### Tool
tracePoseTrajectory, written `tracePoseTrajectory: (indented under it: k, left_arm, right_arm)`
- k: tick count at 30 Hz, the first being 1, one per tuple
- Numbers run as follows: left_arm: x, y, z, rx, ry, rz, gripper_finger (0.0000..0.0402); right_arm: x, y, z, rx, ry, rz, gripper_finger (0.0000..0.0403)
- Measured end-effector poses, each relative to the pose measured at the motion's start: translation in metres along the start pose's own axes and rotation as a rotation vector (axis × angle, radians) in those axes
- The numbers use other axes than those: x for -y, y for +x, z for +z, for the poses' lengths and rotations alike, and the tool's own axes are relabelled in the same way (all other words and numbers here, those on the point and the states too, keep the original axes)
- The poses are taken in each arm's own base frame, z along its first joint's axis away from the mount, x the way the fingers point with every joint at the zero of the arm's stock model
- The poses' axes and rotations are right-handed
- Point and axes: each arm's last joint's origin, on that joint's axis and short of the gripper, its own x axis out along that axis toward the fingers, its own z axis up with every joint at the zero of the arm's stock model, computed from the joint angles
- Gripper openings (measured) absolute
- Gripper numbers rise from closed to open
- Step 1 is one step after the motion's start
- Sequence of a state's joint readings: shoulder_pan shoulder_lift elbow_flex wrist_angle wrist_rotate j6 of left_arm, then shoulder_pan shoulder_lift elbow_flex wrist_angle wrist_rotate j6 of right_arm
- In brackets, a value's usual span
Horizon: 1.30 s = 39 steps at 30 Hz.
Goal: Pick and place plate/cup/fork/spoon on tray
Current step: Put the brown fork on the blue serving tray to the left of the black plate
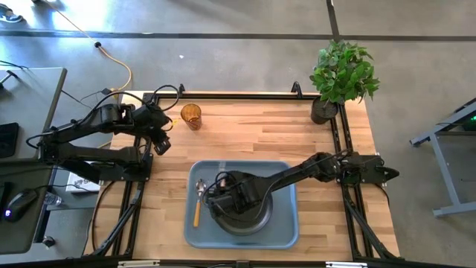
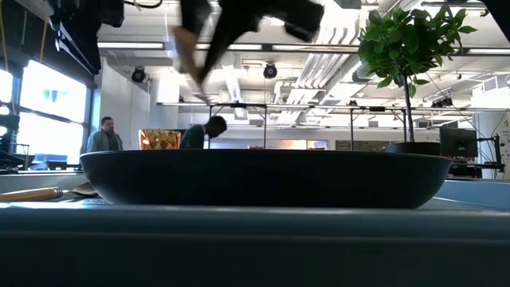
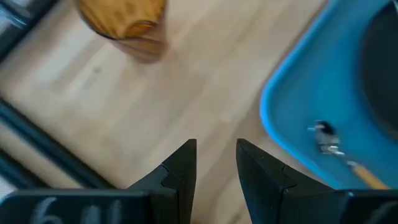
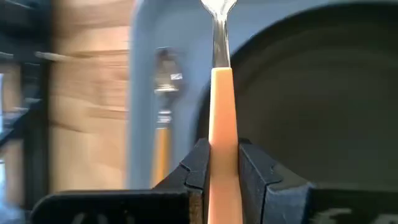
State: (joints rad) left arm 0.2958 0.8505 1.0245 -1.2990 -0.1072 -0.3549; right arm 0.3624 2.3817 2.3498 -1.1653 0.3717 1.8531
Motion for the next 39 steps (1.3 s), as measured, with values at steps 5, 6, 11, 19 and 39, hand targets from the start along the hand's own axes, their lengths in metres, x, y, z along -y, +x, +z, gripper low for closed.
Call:
tracePoseTrajectory:
  k: [5, 6, 11, 19, 39]
  left_arm:
    - [0.008, 0.007, -0.001, -0.032, 0.01, -0.069, 0.0101]
    - [0.009, 0.011, -0.003, -0.052, 0.005, -0.074, 0.0102]
    - [0.017, 0.029, -0.011, -0.113, 0.01, -0.08, 0.0102]
    - [0.034, 0.048, -0.017, -0.103, 0.034, -0.139, 0.0102]
    - [0.093, 0.063, -0.02, -0.08, 0.16, -0.299, 0.0101]
  right_arm:
    - [0.004, -0.008, 0.013, -0.007, -0.038, -0.061, 0.0035]
    - [0.004, -0.01, 0.015, -0.002, -0.04, -0.065, 0.0035]
    - [0.007, -0.01, 0.019, 0.022, -0.054, -0.098, 0.0035]
    - [0.007, -0.009, 0.024, 0.029, -0.067, -0.106, 0.0036]
    - [0.002, -0.02, 0.036, 0.124, -0.072, -0.06, 0.0035]
